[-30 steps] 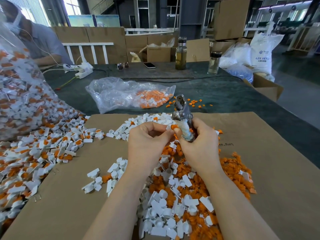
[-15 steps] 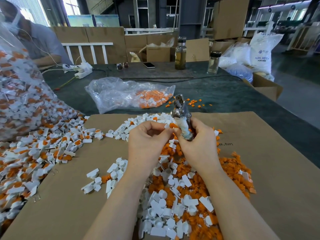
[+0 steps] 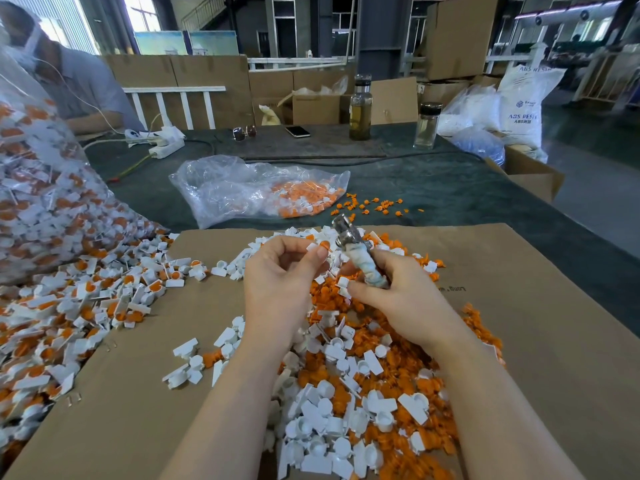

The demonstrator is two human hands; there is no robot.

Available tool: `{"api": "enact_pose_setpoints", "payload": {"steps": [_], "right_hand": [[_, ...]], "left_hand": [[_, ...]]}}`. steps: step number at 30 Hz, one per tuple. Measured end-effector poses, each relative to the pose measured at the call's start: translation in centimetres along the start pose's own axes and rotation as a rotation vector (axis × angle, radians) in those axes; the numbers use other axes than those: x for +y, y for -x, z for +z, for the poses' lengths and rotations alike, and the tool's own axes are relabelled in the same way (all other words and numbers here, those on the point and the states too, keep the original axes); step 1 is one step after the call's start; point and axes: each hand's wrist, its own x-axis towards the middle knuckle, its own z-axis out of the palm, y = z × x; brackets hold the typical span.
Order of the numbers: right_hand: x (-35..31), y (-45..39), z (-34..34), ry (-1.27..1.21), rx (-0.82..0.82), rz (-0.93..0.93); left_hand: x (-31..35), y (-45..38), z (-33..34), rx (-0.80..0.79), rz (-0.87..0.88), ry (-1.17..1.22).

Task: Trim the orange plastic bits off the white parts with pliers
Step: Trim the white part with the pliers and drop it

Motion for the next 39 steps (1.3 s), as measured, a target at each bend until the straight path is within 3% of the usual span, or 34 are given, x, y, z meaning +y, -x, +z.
{"api": "enact_pose_setpoints", "payload": {"steps": [4, 13, 31, 36, 39], "right_hand": [[-0.2, 0.0, -0.2, 0.080, -0.131, 0.021], [-0.6, 0.2, -0.3, 0.078, -0.178, 0.011], [-0.4, 0.0, 0.9, 0.187, -0.095, -0.049], [-0.1, -0.1, 1.3, 0.257, -0.059, -0.072], [0.3, -0.2, 1.5, 0.330, 0.014, -0.072]], "left_hand": [[0.0, -0.1, -0.4, -0.017, 0.050, 0.019], [0.1, -0.3, -0.9, -0.113, 0.115, 0.071], [-0.4, -0.6, -1.2, -0.117, 0.107, 0.143], [-0.5, -0.8, -1.2, -0.127, -0.014, 0.210], [-0.4, -1.3, -1.9, 0.004, -0.190, 0.396]]}}
